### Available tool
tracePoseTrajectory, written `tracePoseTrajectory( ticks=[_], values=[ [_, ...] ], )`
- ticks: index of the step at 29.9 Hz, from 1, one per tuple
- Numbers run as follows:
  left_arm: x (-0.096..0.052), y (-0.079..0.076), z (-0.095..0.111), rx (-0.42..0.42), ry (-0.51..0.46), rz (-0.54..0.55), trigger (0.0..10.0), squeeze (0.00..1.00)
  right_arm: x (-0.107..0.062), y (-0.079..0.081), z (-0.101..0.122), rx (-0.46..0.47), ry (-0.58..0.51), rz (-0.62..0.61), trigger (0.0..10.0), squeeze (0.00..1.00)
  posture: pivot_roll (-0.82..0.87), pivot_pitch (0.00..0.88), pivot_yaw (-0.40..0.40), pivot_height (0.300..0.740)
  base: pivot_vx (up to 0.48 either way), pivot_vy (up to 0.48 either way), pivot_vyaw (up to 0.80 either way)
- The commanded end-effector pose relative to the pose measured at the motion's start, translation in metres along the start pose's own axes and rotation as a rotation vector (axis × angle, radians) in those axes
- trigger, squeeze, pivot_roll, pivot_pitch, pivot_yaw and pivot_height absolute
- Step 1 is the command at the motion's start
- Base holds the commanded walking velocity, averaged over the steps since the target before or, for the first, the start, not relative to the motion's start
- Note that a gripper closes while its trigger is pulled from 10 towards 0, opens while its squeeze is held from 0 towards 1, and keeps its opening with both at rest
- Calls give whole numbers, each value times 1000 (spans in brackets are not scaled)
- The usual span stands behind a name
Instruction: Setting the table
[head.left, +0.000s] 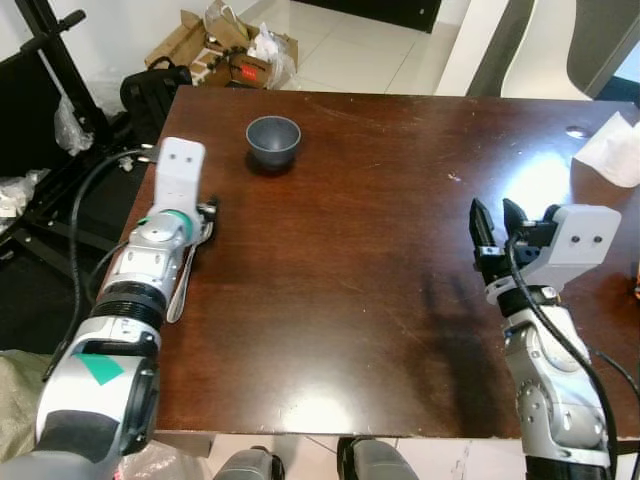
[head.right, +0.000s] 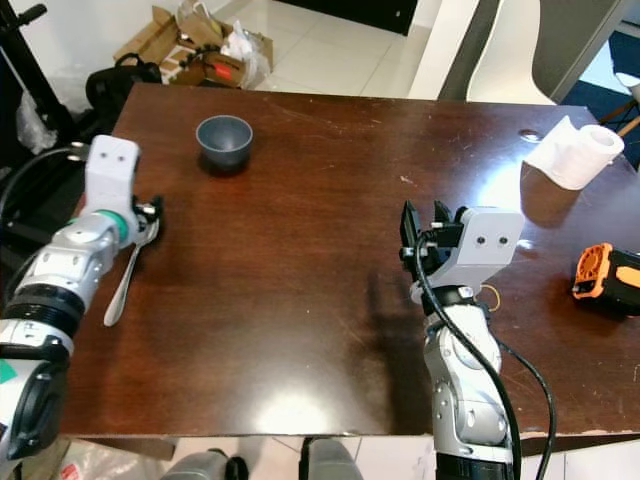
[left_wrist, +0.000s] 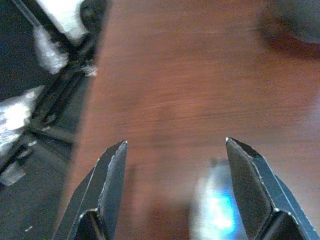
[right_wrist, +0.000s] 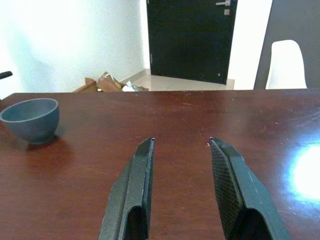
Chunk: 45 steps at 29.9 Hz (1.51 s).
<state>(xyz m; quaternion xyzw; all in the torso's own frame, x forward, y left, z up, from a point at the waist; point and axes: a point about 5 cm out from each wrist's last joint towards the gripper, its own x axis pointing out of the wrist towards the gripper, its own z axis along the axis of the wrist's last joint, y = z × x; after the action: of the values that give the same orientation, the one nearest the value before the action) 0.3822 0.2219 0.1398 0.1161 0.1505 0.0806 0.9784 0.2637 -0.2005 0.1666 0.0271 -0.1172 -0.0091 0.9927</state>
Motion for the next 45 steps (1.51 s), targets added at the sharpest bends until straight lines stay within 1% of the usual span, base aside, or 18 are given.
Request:
tracePoseTrajectory(
  ticks=[1, 2, 5, 7, 10, 15, 17, 21, 23, 25, 26, 28, 30, 34, 40, 42, 44, 45],
  values=[
    [-1, 7, -19, 42, 55, 20, 10000, 0, -5, -3, 0, -5, 0, -17, 10000, 0, -50, 12, 60, 740, 0, 0, 0],
    [-1, 7, -19, 42, 55, 20, 10000, 0, -5, -3, 0, -5, 0, -17, 10000, 0, -50, 12, 60, 740, 0, 0, 0],
    [-9, 4, -61, 80, 165, 1, 10000, 0, -6, -4, -1, -4, 5, -23, 10000, 0, -41, 12, 54, 740, 0, 0, 0],
    [-11, 2, -68, 83, 181, -3, 10000, 0, -6, -5, -1, -3, 5, -23, 10000, 0, -41, 12, 54, 740, 0, 0, 0],
    [-17, -12, -90, 16, 232, -73, 10000, 0, -3, -3, -1, -1, 4, -11, 10000, 0, -35, 7, 44, 740, 0, 0, 0],
    [-22, -31, -99, 43, 234, -172, 10000, 0, -1, -2, 0, -4, 2, -4, 10000, 0, -37, 4, 43, 740, 0, 0, 0],
    [-22, -31, -99, 43, 234, -172, 10000, 0, -1, -2, 0, -4, 2, -4, 10000, 0, -37, 4, 43, 740, 0, 0, 0],
    [-29, -71, -93, 81, 172, -337, 10000, 0, -1, -3, 1, -5, 0, -6, 10000, 0, -41, 9, 46, 740, 0, 0, 0],
    [-30, -77, -91, 82, 160, -358, 10000, 0, -2, -3, 0, -5, 1, -6, 10000, 0, -41, 9, 46, 740, 0, 0, 0],
    [-32, -98, -82, 77, 125, -416, 10000, 0, -1, -2, 0, -2, 2, -7, 10000, 0, -43, 12, 46, 740, 0, 0, 0],
    [-32, -98, -82, 77, 125, -416, 10000, 0, -1, -2, 0, -2, 2, -7, 10000, 0, -43, 12, 46, 740, 0, 0, 0],
    [-35, -118, -72, 78, 90, -470, 10000, 0, -1, 0, -1, 0, 3, -6, 10000, 0, -48, 12, 50, 740, 0, 0, 0],
    [-36, -124, -68, 81, 75, -491, 10000, 0, -1, 0, -1, 0, 2, -6, 10000, 0, -51, 11, 51, 740, 0, 0, 0],
    [-37, -130, -61, 86, 48, -513, 10000, 0, -2, -2, 0, 0, -1, -15, 10000, 0, -55, 12, 54, 740, 0, 0, 0],
    [-34, -124, -52, 90, 11, -502, 10000, 0, -4, -4, 1, -1, -2, -23, 10000, 0, -52, 14, 53, 740, 0, 0, 0],
    [-32, -119, -44, 80, -27, -508, 10000, 0, -4, -4, 1, 0, -1, -24, 10000, 0, -49, 15, 51, 740, 0, 0, 0],
    [-30, -109, -18, 81, -152, -606, 10000, 0, -3, -3, 1, 1, -3, -22, 10000, 0, -45, 14, 47, 740, 0, 0, 0],
    [-30, -109, -18, 81, -152, -606, 10000, 0, -3, -3, 1, 1, -3, -22, 10000, 0, -45, 14, 47, 740, 0, 0, 0]
  ],
)
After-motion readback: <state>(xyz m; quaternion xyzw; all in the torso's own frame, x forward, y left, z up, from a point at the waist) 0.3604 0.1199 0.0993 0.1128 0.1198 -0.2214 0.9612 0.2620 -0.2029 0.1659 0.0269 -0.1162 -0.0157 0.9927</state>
